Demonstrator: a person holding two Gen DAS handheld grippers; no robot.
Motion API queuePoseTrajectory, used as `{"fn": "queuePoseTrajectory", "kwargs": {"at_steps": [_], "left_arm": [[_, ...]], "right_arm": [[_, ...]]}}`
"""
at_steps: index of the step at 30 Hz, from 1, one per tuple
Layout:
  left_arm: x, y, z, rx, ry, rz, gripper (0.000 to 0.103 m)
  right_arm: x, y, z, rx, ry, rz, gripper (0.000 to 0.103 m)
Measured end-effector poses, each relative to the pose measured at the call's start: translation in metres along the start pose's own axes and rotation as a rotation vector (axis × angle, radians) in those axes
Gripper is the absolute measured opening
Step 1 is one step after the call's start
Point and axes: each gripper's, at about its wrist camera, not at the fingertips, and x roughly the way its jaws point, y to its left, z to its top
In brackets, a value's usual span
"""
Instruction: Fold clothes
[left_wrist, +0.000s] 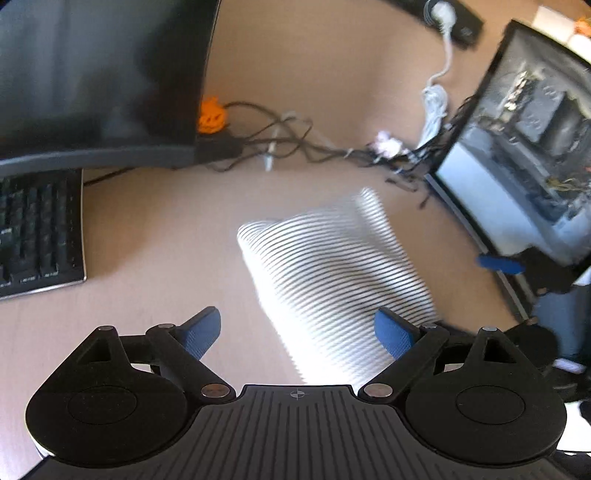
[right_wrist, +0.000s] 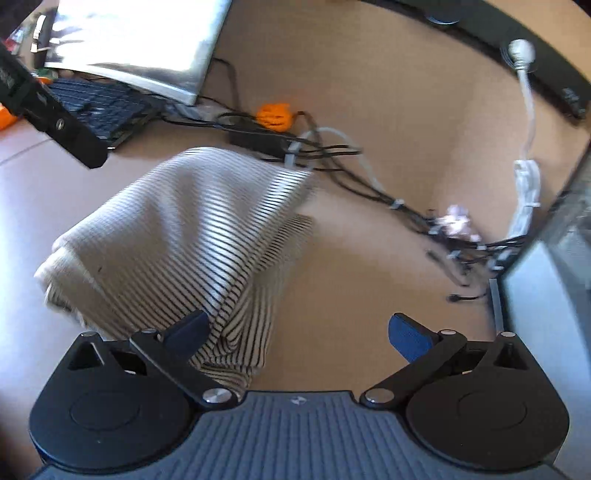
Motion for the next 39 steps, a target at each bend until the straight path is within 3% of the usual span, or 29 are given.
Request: {"fn": "queuePoseTrajectory", "kwargs": {"at_steps": [3,6,10,16,19,23,28,33,36,39], "left_arm": [[0.015,-0.005,0.000,0.001,0.019,0.018,0.092],[0.021,-0.010,0.011,-0.003,-0.015,0.025,0.092],[0.046,-0.009,0.030,-0.017,-0.022,0.133,0.093],[0.086,-0.010,0.057,-0.038,-0.026,0.286,0.094],[0.107,-0.010,0.054,-0.039,0.002,0.287,0.096],[0.107,-0.001,0.057,-0.104,0.015,0.261,0.097],[0.062,0.005,0.044,-0.210,0.010,0.182,0.096],[0.042,-0.007,0.023,-0.238,0.049,0.085,0.096],[0.040,-0.024,0.013,-0.191,0.068,0.043,0.096],[0.046,-0.042,0.007,-0.130,0.075,0.077,0.096]], "right_arm": [[-0.001,-0.004,-0.001,-0.008,-0.003,-0.041,0.103],[-0.001,-0.009,-0.001,-0.016,-0.006,-0.081,0.103],[-0.002,-0.014,-0.002,-0.027,-0.009,-0.135,0.103],[-0.028,-0.026,0.021,0.068,-0.152,-0.095,0.103],[-0.031,-0.028,0.031,0.121,-0.192,0.008,0.103],[0.022,-0.005,0.014,0.021,-0.028,-0.020,0.103],[0.021,-0.027,0.018,0.154,-0.019,0.089,0.103],[0.020,-0.074,0.028,0.426,-0.046,0.212,0.103],[0.038,-0.081,0.046,0.441,-0.050,0.152,0.103],[0.065,-0.073,0.062,0.341,-0.019,0.117,0.103]]}}
